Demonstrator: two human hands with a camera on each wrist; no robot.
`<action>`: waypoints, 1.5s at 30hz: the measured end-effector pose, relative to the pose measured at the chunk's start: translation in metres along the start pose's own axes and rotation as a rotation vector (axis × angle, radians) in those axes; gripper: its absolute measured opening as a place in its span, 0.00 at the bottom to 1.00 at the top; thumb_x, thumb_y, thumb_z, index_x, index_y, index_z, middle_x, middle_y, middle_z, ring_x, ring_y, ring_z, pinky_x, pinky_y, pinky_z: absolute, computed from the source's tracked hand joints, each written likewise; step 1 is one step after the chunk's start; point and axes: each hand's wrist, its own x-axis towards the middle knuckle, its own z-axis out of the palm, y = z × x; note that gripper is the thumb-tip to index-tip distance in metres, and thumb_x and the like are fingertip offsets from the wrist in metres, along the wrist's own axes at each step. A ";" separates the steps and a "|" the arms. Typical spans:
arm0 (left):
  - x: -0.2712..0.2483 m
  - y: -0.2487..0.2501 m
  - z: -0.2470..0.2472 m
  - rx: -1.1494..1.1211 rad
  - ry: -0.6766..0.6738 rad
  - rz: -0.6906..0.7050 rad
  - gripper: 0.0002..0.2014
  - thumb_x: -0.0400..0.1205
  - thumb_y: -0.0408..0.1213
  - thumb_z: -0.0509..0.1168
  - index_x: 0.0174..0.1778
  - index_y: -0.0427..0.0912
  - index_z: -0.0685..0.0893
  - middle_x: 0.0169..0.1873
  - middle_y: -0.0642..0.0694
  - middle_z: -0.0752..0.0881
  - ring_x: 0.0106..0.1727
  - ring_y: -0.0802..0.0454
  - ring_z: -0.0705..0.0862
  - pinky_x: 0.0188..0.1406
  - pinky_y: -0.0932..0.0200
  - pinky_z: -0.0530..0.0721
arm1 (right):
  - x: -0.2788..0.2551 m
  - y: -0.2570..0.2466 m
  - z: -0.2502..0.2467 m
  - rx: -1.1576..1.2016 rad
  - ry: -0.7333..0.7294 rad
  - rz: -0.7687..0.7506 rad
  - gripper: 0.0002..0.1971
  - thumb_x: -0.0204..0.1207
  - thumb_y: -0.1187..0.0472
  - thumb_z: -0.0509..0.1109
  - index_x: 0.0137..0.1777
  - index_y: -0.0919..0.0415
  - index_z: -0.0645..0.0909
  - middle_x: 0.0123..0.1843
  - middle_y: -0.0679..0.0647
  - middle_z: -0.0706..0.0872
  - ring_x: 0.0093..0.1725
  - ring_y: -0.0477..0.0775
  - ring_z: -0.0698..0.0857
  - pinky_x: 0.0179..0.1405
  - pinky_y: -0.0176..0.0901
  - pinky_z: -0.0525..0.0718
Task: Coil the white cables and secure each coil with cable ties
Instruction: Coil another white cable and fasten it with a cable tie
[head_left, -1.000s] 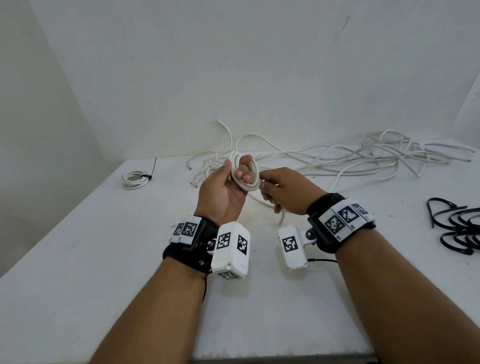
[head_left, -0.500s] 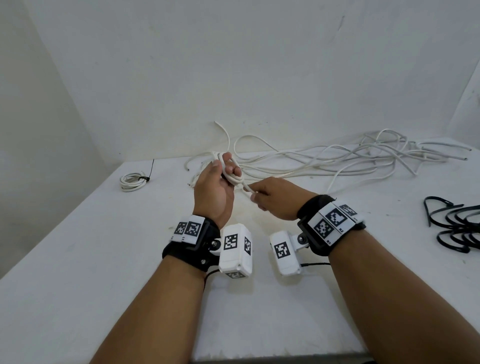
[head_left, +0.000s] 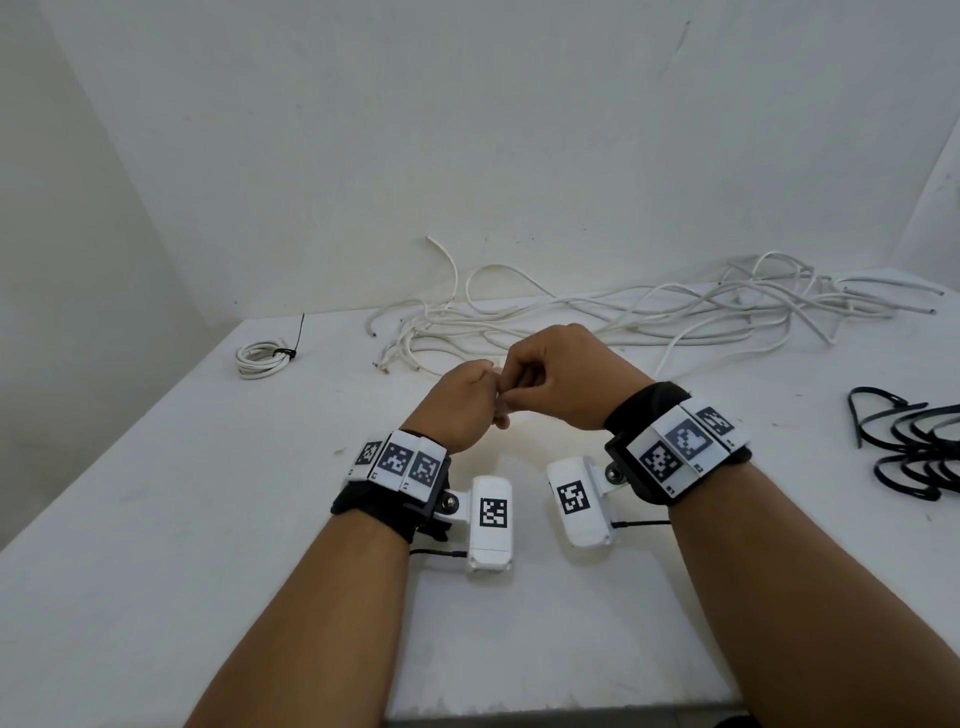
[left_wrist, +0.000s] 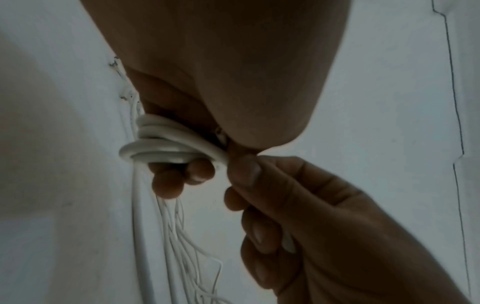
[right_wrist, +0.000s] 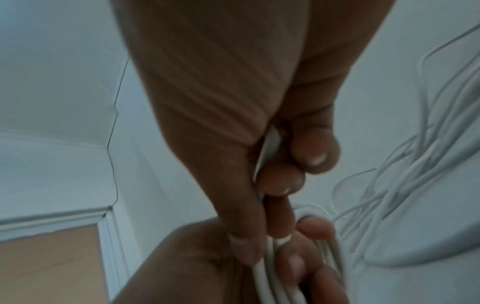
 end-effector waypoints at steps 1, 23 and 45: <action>-0.002 0.003 -0.001 -0.036 -0.010 -0.003 0.14 0.81 0.32 0.52 0.30 0.41 0.75 0.30 0.43 0.86 0.28 0.60 0.81 0.36 0.59 0.74 | -0.001 0.001 -0.002 0.032 0.011 -0.012 0.02 0.70 0.63 0.80 0.38 0.58 0.89 0.33 0.45 0.90 0.35 0.40 0.87 0.37 0.35 0.86; -0.002 0.010 -0.003 -0.820 0.188 -0.177 0.23 0.89 0.46 0.53 0.32 0.36 0.78 0.14 0.49 0.75 0.13 0.56 0.62 0.21 0.63 0.58 | 0.004 0.006 0.006 0.153 0.261 -0.108 0.09 0.73 0.60 0.80 0.54 0.54 0.92 0.43 0.47 0.94 0.42 0.35 0.88 0.43 0.22 0.79; 0.028 0.066 0.029 -0.812 0.193 -0.068 0.14 0.86 0.39 0.62 0.35 0.44 0.70 0.18 0.51 0.71 0.19 0.55 0.66 0.18 0.64 0.69 | -0.015 0.009 -0.031 -0.120 0.401 0.221 0.08 0.79 0.62 0.68 0.44 0.62 0.88 0.39 0.57 0.88 0.44 0.59 0.83 0.45 0.49 0.80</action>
